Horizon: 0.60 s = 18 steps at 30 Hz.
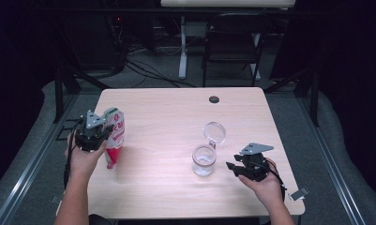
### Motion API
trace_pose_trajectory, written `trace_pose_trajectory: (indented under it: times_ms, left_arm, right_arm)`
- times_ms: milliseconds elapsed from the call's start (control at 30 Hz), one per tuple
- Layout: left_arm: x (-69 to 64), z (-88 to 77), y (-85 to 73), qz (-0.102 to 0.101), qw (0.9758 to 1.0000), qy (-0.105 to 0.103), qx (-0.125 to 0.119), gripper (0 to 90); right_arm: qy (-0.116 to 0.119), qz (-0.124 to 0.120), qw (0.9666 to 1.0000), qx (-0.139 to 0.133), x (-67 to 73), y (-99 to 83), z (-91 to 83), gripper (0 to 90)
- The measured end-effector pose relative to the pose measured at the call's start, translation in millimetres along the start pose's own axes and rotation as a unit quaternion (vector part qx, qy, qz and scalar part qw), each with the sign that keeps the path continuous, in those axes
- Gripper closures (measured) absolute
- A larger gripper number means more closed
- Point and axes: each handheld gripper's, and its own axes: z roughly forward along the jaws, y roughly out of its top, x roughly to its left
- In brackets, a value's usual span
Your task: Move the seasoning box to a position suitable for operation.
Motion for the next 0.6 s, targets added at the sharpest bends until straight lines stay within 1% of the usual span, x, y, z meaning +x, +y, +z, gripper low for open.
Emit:
trace_pose_trajectory:
  times_ms: [167, 367, 400, 533, 600]
  left_arm:
    - [-7.6, -4.8, 5.8, 0.008, 0.9998, -0.016, -0.012, 90.0]
    - [-19.5, -5.8, 11.4, 0.026, 0.9989, -0.034, -0.017, 90.0]
    - [-21.4, -6.4, 12.6, 0.031, 0.9987, -0.037, -0.016, 90.0]
    - [-30.8, -8.2, 16.8, 0.038, 0.9975, -0.054, -0.027, 90.0]
    - [-35.7, -9.7, 19.1, 0.046, 0.9966, -0.061, -0.029, 90.0]
  right_arm:
    - [-0.001, 0.002, 1.0, -0.002, 0.1, -0.1, -0.4, 54.9]
    - [-0.001, 0.001, 1.0, -0.001, 0.0, -0.1, -0.4, 54.9]
    - [-0.002, 0.001, 1.0, -0.001, -0.1, -0.1, -0.3, 54.9]
    - [-0.002, 0.002, 1.0, 0.0, -0.2, -0.1, -0.5, 54.9]
    - [-0.002, 0.002, 1.0, 0.0, -0.4, -0.1, -0.6, 54.9]
